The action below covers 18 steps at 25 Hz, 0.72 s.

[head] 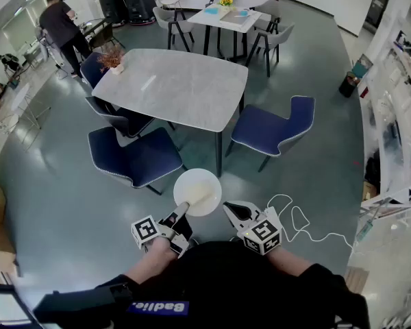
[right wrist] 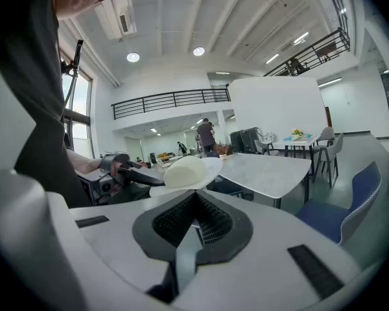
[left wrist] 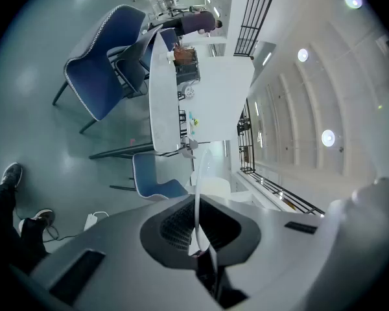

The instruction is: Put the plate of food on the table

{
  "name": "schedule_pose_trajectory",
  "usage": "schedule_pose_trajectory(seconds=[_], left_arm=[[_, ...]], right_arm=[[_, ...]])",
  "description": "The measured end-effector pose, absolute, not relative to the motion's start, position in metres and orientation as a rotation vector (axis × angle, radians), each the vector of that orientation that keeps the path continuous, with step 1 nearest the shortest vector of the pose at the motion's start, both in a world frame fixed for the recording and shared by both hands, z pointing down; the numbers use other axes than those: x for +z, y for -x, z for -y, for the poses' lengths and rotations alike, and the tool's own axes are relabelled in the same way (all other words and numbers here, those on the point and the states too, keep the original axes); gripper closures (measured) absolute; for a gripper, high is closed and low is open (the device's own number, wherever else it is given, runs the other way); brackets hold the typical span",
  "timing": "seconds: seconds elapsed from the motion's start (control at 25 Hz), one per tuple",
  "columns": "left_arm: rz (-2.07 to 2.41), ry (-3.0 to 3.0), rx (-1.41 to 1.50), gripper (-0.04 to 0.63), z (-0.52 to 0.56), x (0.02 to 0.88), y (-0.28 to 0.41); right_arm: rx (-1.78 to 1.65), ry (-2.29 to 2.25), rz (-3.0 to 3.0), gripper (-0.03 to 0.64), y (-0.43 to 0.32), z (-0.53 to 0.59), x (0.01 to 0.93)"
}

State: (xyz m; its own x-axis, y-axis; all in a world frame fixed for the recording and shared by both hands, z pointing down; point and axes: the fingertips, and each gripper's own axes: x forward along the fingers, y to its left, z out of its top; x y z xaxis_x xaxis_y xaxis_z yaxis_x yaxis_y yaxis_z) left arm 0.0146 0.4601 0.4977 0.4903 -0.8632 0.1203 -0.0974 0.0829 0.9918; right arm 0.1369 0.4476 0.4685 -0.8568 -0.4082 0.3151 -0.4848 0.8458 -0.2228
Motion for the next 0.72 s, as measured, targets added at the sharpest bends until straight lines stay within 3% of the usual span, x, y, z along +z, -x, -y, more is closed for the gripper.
schedule_pose_trajectory(seconds=[0.72], left_arm=[[0.926,-1.378,-0.715,0.583,-0.4633,0.4976,-0.0170]], right_arm=[[0.448,-0.693,2.785,0.607,-0.1428,-0.4484,0.4691]])
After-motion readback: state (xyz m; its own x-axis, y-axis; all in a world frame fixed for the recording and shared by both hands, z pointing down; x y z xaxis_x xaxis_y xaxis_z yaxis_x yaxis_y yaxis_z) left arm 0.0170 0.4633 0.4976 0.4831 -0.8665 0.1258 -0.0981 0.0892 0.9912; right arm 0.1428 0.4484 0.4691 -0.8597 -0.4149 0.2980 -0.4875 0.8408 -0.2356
